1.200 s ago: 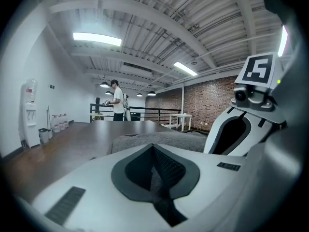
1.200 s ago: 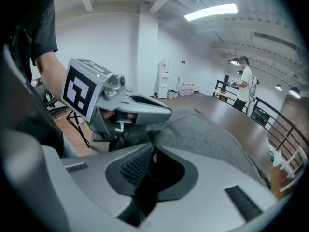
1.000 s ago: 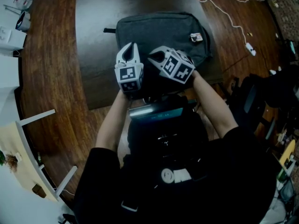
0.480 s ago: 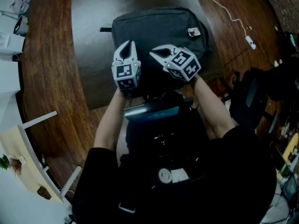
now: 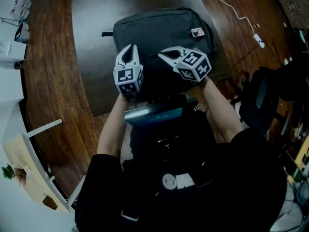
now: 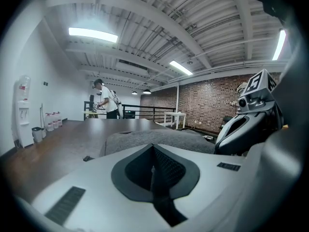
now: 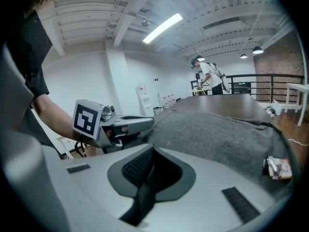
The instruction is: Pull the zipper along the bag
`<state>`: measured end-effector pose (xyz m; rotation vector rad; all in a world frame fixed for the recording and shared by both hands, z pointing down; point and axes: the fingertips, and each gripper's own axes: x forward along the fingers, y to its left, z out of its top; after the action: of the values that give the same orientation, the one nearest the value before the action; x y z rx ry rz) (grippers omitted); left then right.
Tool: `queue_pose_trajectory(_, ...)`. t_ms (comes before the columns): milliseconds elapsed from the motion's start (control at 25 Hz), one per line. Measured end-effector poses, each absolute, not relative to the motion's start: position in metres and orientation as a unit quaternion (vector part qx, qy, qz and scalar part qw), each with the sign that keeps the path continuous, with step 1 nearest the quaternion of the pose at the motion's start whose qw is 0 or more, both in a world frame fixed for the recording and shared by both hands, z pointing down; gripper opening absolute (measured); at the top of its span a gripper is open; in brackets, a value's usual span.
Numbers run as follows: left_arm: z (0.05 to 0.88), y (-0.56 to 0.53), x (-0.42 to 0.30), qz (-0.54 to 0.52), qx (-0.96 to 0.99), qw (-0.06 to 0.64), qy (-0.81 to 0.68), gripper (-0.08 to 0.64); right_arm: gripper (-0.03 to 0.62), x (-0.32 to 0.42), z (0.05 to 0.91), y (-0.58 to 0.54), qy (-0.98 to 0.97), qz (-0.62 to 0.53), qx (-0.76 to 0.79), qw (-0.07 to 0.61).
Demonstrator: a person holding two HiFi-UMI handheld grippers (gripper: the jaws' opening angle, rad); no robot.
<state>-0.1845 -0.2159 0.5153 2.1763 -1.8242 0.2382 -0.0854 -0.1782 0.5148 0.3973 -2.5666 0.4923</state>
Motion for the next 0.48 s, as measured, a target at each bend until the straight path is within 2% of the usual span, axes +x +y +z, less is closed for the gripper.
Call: queue_pose_trajectory(480, 0.516, -0.216, -0.182, 0.086, 0.754, 0.155, -0.632, 0.002, 0.015, -0.054, 0.518, -0.189, -0.939, 0.209, 0.162, 0.220)
